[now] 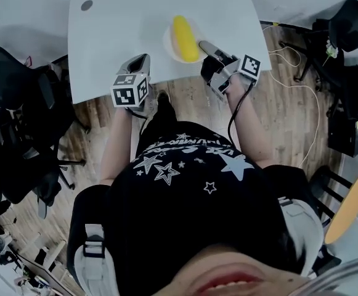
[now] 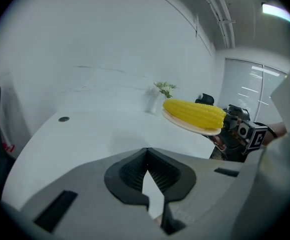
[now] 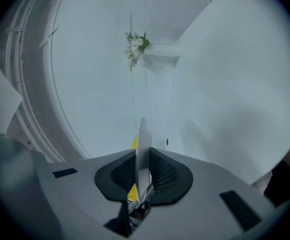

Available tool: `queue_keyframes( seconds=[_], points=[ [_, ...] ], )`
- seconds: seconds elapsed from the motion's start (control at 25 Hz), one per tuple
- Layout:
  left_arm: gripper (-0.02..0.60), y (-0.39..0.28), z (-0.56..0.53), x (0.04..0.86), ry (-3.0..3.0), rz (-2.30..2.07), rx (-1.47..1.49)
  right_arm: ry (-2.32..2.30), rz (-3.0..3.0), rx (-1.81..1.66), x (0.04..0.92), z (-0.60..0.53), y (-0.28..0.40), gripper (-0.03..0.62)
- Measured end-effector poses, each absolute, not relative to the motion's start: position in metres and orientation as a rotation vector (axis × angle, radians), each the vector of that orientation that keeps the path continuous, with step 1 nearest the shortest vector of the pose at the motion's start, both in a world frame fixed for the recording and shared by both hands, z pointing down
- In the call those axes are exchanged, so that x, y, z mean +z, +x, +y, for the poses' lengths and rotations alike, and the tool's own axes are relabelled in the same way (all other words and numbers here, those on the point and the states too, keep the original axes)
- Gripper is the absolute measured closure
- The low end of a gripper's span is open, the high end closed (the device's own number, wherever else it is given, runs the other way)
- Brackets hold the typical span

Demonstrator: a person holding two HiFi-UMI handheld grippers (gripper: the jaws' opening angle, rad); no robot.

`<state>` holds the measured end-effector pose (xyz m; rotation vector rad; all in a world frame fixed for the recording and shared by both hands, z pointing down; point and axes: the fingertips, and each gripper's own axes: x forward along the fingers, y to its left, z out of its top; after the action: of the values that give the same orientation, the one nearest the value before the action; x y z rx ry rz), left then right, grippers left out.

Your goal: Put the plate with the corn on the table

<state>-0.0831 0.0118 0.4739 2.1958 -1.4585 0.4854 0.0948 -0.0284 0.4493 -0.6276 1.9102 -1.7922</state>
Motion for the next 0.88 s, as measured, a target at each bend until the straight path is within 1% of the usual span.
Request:
queue_keyframes(
  seconds=[0.32, 0.68, 0.88],
  points=[
    [0.575, -0.117, -0.049, 0.478, 2.225, -1.384, 0.515, -0.674, 1.923, -1.725, 0.457, -0.086, 0.068, 0.557],
    [0.575, -0.171, -0.107, 0.484, 2.288, -1.352, 0.510, -0.764, 1.925, -1.682, 0.473, -0.136, 0.027, 0.557],
    [0.575, -0.184, -0.134, 0.485, 2.280, -1.353, 0.475, -0.777, 1.925, -1.668, 0.470, -0.158, 0.019, 0.557]
  ],
)
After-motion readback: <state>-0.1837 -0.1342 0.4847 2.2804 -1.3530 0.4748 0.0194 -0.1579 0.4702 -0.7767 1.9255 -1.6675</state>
